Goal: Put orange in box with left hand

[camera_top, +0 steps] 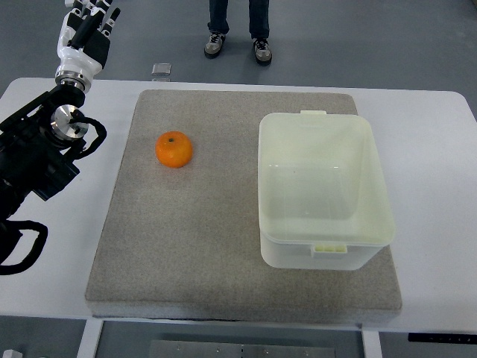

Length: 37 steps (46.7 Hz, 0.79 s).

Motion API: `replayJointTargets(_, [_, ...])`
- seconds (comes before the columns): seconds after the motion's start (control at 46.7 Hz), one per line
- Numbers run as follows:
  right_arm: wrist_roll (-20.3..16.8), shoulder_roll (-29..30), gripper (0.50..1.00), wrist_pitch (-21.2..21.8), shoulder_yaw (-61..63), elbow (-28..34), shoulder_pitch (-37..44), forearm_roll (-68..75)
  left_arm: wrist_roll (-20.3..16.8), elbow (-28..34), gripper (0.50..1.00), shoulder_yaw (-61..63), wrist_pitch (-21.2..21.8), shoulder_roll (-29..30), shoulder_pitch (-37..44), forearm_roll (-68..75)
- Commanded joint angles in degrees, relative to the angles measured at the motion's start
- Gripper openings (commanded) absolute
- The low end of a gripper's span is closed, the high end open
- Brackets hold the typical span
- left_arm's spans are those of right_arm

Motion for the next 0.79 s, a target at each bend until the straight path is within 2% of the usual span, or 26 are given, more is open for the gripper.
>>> replayJointTargets(0.0, [0.0, 0.0, 0.932, -0.1, 0.0, 0.0, 0.0, 0.0, 0.0, 0.0, 0.999, 0.1, -0.1, 0.0, 0.1, 0.3])
replayJointTargets(0.621, [0.0, 0.0, 0.932, 0.0, 0.0, 0.0, 0.0, 0.0, 0.1, 0.1, 0.999, 1.1, 0.3, 0.2, -0.1, 1.0])
replayJointTargets(0.771, [0.0, 0.0, 0.932, 0.0, 0.0, 0.0, 0.0, 0.0, 0.1, 0.0, 0.996, 3.7, 0.2, 0.5, -0.3, 7.1])
